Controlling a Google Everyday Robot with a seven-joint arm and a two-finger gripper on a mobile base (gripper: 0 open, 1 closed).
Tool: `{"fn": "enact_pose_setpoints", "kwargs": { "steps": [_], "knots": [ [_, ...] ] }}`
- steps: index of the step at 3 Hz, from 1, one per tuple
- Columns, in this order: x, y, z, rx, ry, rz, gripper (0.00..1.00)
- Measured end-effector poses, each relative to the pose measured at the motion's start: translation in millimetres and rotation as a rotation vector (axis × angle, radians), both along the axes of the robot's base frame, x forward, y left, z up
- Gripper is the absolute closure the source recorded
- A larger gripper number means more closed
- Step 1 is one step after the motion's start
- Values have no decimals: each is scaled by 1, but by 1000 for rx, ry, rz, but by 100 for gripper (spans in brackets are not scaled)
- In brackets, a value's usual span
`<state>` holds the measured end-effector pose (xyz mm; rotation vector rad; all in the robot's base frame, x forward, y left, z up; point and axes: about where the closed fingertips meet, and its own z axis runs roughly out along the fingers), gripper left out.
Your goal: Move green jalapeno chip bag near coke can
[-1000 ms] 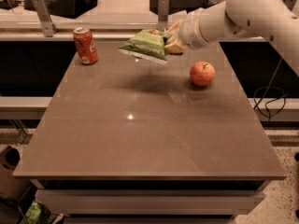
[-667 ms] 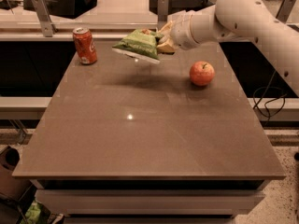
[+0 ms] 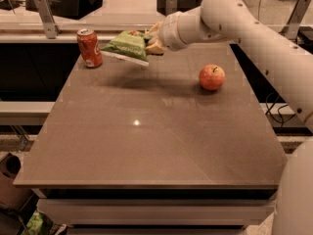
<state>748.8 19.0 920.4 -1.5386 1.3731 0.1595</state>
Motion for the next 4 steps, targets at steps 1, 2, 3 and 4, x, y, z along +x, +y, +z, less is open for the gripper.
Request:
{"fn": "enact_pose_setpoints", "kwargs": {
  "steps": [1, 2, 3, 4],
  "knots": [
    [1, 25, -2, -25, -17, 28, 100],
    [-2, 47, -2, -44, -30, 61, 100],
    [-2, 49, -4, -43, -27, 63, 84],
    [-2, 52, -5, -43, -25, 68, 59]
  ]
}}
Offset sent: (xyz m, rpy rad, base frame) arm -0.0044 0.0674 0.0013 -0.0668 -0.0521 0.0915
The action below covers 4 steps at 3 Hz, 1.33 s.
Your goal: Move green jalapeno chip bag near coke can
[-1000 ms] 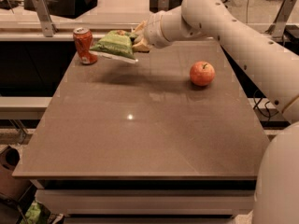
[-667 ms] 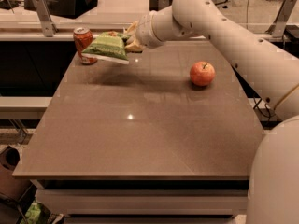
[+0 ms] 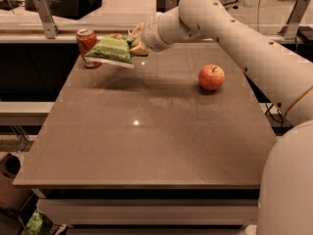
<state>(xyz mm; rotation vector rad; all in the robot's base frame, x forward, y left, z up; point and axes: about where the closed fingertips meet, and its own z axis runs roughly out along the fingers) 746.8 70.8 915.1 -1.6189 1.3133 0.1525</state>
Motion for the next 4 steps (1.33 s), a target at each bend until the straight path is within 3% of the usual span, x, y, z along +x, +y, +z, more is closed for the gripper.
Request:
{"fn": "enact_pose_setpoints", "kwargs": {
  "steps": [2, 3, 4],
  "knots": [
    [-1, 5, -3, 0, 5, 7, 12],
    [-1, 8, -5, -1, 8, 11, 0],
    [-1, 8, -5, -1, 8, 11, 0]
  ]
}}
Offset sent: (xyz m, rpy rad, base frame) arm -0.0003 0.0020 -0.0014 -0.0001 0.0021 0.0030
